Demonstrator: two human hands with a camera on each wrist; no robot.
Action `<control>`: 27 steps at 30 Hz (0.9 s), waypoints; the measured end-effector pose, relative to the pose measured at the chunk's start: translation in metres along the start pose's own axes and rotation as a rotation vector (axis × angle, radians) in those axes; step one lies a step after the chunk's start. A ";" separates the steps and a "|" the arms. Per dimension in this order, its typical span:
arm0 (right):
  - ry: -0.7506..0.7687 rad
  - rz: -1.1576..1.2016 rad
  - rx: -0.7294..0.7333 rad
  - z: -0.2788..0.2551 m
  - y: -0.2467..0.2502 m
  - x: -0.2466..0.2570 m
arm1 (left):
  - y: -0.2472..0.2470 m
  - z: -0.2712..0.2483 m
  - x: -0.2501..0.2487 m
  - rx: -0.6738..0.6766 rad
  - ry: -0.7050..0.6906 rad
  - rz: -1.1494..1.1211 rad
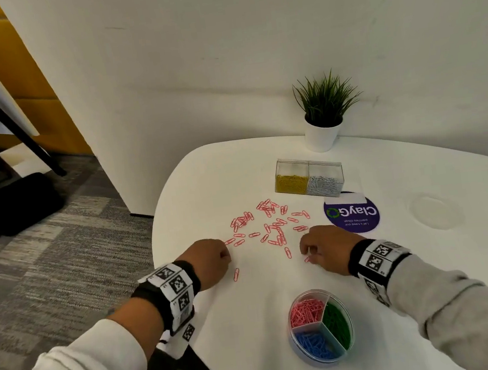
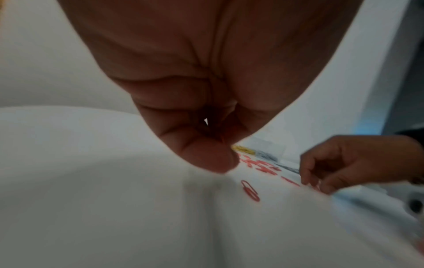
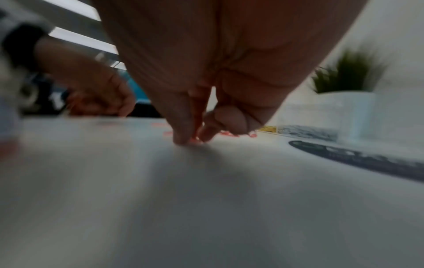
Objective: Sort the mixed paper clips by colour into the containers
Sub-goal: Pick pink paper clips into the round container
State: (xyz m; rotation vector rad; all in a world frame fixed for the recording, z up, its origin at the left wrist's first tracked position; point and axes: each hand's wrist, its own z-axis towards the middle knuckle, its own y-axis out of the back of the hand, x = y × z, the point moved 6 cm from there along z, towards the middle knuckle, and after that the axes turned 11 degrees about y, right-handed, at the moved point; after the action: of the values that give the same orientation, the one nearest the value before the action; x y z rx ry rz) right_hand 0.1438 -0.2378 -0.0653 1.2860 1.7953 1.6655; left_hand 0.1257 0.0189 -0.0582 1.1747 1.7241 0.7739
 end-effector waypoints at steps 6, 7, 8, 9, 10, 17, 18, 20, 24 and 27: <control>0.000 0.066 -0.060 -0.005 0.002 -0.001 | -0.022 -0.008 -0.025 -0.074 -0.127 0.340; -0.062 0.168 -0.132 -0.007 0.006 -0.008 | -0.026 -0.008 -0.027 -0.074 -0.136 0.360; -0.138 0.329 -0.232 -0.008 0.012 -0.016 | -0.028 -0.008 -0.028 -0.079 -0.137 0.378; -0.217 0.594 -0.350 -0.010 0.016 -0.026 | -0.029 -0.010 -0.029 -0.081 -0.130 0.394; -0.275 0.950 -0.467 -0.013 0.018 -0.034 | -0.029 -0.011 -0.028 -0.083 -0.125 0.403; -0.072 2.323 -0.855 -0.038 0.029 -0.056 | -0.011 0.005 -0.005 0.064 0.102 -0.351; -0.138 2.330 -0.882 -0.038 0.019 -0.059 | -0.009 0.006 0.000 0.113 0.197 -0.673; -0.375 2.294 -0.857 -0.032 -0.007 -0.062 | -0.007 0.005 0.008 0.168 0.350 -1.186; -0.632 1.576 -0.681 -0.015 -0.012 -0.067 | 0.004 0.013 0.021 0.154 0.386 -1.330; -0.490 1.128 -0.538 0.003 0.012 -0.055 | 0.018 0.028 0.027 -0.031 0.219 -0.708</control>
State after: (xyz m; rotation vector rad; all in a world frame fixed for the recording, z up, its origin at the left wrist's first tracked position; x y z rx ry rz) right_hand 0.1786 -0.2814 -0.0717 2.3083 0.2098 1.8251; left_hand 0.1533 0.0505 -0.0632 0.3976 2.1089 0.4907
